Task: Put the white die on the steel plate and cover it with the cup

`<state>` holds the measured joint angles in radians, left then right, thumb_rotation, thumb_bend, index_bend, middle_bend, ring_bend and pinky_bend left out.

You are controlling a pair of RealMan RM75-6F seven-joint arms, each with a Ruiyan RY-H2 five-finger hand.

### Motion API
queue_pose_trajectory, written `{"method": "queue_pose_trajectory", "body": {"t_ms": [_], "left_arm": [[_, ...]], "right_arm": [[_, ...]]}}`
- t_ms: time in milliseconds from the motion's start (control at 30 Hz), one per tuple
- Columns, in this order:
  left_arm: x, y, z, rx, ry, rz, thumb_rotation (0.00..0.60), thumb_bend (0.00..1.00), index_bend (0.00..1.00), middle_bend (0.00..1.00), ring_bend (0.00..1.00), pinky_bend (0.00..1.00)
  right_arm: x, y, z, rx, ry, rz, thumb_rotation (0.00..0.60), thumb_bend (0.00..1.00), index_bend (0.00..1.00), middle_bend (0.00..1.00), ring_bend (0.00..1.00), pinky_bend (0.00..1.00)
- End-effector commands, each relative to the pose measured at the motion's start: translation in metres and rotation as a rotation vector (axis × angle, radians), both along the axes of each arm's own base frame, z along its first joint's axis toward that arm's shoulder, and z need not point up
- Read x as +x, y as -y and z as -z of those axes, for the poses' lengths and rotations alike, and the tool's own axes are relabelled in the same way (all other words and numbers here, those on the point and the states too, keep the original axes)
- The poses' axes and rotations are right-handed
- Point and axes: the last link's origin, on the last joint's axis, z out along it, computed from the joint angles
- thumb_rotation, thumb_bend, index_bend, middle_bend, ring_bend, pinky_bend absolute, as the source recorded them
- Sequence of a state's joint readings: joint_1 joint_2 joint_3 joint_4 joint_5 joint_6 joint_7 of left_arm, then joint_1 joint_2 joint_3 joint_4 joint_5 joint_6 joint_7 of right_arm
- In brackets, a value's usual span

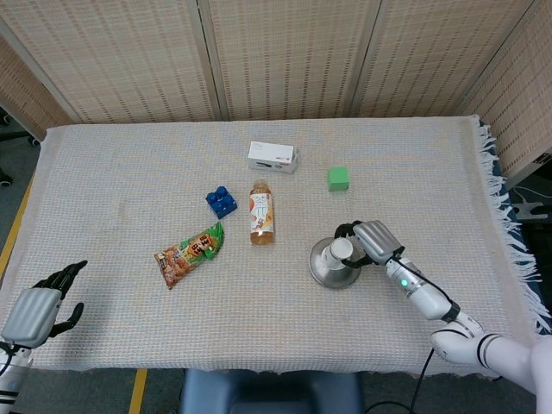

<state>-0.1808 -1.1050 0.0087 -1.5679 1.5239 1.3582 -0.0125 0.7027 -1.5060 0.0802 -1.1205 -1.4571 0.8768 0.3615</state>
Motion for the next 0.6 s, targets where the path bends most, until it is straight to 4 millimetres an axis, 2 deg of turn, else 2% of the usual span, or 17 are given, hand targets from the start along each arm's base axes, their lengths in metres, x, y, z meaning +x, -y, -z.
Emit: {"method": "queue_pose_trajectory", "body": {"t_ms": [33, 200, 600], "left_arm": [[0.0, 0.0, 0.0, -0.001, -0.001, 0.0, 0.6, 0.45, 0.08, 0.13, 0.22, 0.41], [0.0, 0.0, 0.001, -0.003, -0.002, 0.001, 0.6, 0.45, 0.08, 0.13, 0.22, 0.41], [0.0, 0.0, 0.001, -0.005, -0.004, 0.002, 0.6, 0.45, 0.08, 0.13, 0.22, 0.41]], "right_arm": [[-0.001, 0.005, -0.001, -0.058, -0.013, -0.016, 0.6, 0.11, 0.48, 0.46, 0.36, 0.61], [-0.004, 0.005, 0.001, -0.09, -0.017, -0.027, 0.6, 0.11, 0.48, 0.46, 0.36, 0.61], [0.004, -0.013, -0.003, 0.167, 0.169, 0.067, 0.6, 0.11, 0.48, 0.46, 0.36, 0.61]]}}
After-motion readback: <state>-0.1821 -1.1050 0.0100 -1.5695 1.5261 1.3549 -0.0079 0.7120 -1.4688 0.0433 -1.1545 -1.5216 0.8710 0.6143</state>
